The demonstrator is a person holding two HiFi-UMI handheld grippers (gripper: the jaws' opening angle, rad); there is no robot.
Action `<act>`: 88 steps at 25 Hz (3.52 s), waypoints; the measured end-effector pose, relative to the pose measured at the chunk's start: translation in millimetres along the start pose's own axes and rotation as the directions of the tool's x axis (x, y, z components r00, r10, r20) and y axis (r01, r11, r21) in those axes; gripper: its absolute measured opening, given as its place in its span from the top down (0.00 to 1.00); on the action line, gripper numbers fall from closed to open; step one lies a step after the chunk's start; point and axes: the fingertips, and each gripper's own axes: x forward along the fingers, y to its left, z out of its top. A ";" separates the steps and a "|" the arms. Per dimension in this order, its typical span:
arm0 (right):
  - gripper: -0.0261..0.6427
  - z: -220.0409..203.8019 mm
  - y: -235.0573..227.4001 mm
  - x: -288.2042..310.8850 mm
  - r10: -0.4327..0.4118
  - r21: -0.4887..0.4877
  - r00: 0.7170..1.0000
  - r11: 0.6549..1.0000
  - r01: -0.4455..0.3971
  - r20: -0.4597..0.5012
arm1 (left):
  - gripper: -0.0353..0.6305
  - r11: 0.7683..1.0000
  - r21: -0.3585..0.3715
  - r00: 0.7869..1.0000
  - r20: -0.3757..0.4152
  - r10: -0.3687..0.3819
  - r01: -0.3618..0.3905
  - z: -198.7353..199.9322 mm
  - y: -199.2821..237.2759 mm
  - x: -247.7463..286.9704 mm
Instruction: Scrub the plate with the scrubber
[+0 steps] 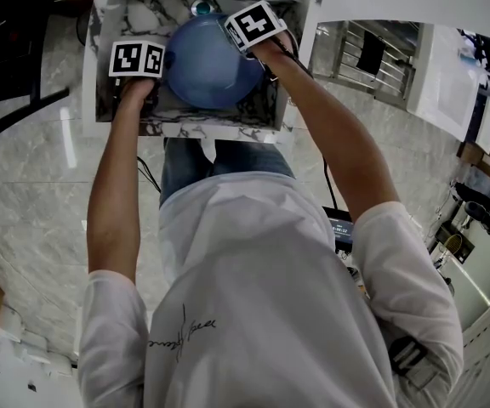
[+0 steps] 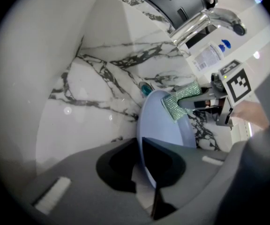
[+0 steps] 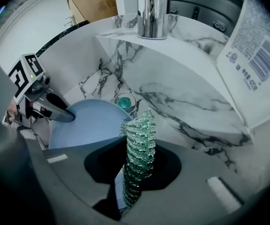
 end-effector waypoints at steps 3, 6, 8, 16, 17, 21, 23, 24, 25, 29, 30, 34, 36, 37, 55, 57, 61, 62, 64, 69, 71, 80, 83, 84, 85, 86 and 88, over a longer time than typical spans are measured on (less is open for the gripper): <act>0.86 -3.1 -1.1 -1.5 -0.009 -0.006 1.000 1.000 0.009 -0.018 | 0.83 1.000 -0.001 1.000 0.001 0.000 0.000 -1.0 -0.9 0.3; 0.86 -5.4 -4.4 -3.4 -0.030 -0.008 0.999 1.000 0.030 -0.037 | 0.83 1.000 0.005 1.000 0.004 -0.001 0.001 1.6 -1.7 1.1; 0.86 -7.6 -5.3 -2.6 -0.044 -0.011 0.997 0.999 0.044 -0.055 | 0.83 1.000 0.006 1.000 0.004 0.001 -0.001 1.1 -0.8 1.1; 0.86 -17.0 -11.2 -3.2 -0.100 -0.050 0.985 0.994 0.093 -0.143 | 0.83 1.000 0.009 1.000 0.008 0.014 -0.014 1.8 0.5 -0.8; 0.86 -17.0 -12.0 -3.4 -0.107 -0.059 0.983 0.993 0.099 -0.146 | 0.83 1.000 0.010 1.000 0.010 0.016 -0.016 2.4 0.6 -1.1; 0.86 -22.2 -8.1 -3.1 -0.103 -0.059 0.980 0.994 0.094 -0.173 | 0.83 1.000 0.014 1.000 0.012 0.025 -0.026 3.3 1.7 -1.6; 0.86 -27.0 -4.1 -3.1 -0.094 -0.049 0.976 0.995 0.086 -0.195 | 0.83 0.999 0.015 0.999 0.014 0.030 -0.030 3.6 2.4 -1.8; 0.86 -28.4 -3.3 -3.4 -0.096 -0.052 0.974 0.995 0.087 -0.203 | 0.83 0.999 0.016 0.999 0.015 0.032 -0.032 3.7 2.7 -2.1; 0.86 -30.3 -2.2 -3.2 -0.098 -0.055 0.972 0.995 0.088 -0.212 | 0.83 0.999 0.016 0.999 0.015 0.034 -0.034 3.7 3.0 -2.4; 0.86 -36.6 0.5 -3.9 -0.119 -0.067 0.963 0.992 0.105 -0.241 | 0.83 0.999 0.015 0.999 0.014 0.037 -0.038 3.7 3.3 -3.5; 0.86 -38.1 0.9 -3.9 -0.122 -0.066 0.962 0.992 0.109 -0.246 | 0.83 0.999 0.015 0.999 0.014 0.038 -0.038 4.1 3.2 -3.4; 0.86 -44.9 3.5 -6.1 -0.132 -0.054 0.955 0.991 0.122 -0.266 | 0.83 0.999 0.019 0.999 0.015 0.048 -0.049 4.4 3.8 -3.7; 0.86 -47.9 7.4 -6.1 -0.127 -0.042 0.953 0.992 0.120 -0.274 | 0.83 0.998 0.022 0.998 0.017 0.062 -0.062 4.4 6.3 -5.1; 0.86 -49.2 8.8 -6.7 -0.125 -0.037 0.953 0.992 0.120 -0.277 | 0.83 0.997 0.024 0.997 0.018 0.069 -0.069 4.8 7.2 -5.7; 0.86 -80.7 38.9 -13.6 -0.062 0.007 0.928 0.998 0.069 -0.368 | 0.83 0.996 0.027 0.996 0.021 0.083 -0.083 6.4 8.4 -7.9; 0.86 -81.1 40.2 -18.2 -0.066 0.006 0.925 0.997 0.074 -0.373 | 0.83 0.996 0.027 0.996 0.020 0.083 -0.084 6.1 8.8 -8.2; 0.86 -80.1 35.2 -14.1 -0.084 -0.014 0.930 0.996 0.085 -0.357 | 0.83 0.996 0.026 0.996 0.021 0.082 -0.082 6.8 8.5 -8.3; 0.86 -80.2 35.0 -13.9 -0.086 -0.016 0.931 0.996 0.086 -0.354 | 0.83 0.996 0.026 0.996 0.021 0.081 -0.082 6.9 8.4 -8.1; 0.86 -83.0 37.5 -16.5 -0.082 -0.006 0.929 0.996 0.086 -0.361 | 0.83 0.996 0.026 0.997 0.020 0.081 -0.081 6.5 8.3 -7.6; 0.86 -88.9 45.2 -20.4 -0.047 0.036 0.924 0.997 0.065 -0.381 | 0.83 0.996 0.024 0.997 0.018 0.081 -0.081 6.5 8.7 -7.5; 0.86 -91.0 48.5 -20.8 -0.029 0.057 0.924 0.997 0.055 -0.381 | 0.83 0.996 0.024 0.997 0.019 0.080 -0.081 6.6 8.9 -7.3; 0.86 -103.9 66.3 -21.3 0.067 0.181 0.931 0.984 -0.001 -0.358 | 0.83 0.996 0.024 0.997 0.017 0.081 -0.081 5.8 8.8 -7.3; 0.86 -105.5 68.8 -21.1 0.076 0.193 0.933 0.981 -0.007 -0.353 | 0.83 0.996 0.024 0.996 0.017 0.082 -0.082 6.0 9.3 -7.4; 0.86 -105.9 69.4 -21.1 0.081 0.201 0.933 0.980 -0.010 -0.350 | 0.83 0.996 0.025 0.996 0.018 0.082 -0.082 6.4 9.4 -7.4; 0.86 -106.1 70.0 -20.9 0.088 0.210 0.934 0.978 -0.014 -0.347 | 0.83 0.996 0.026 0.996 0.018 0.082 -0.083 6.9 9.6 -7.4; 0.86 -106.4 70.6 -20.5 0.095 0.220 0.935 0.975 -0.018 -0.342 | 0.83 0.996 0.026 0.996 0.018 0.083 -0.083 7.3 9.7 -7.4; 0.86 -107.9 72.4 -19.8 0.111 0.241 0.936 0.970 -0.029 -0.335 | 0.83 0.996 0.026 0.996 0.018 0.083 -0.083 6.9 9.6 -7.2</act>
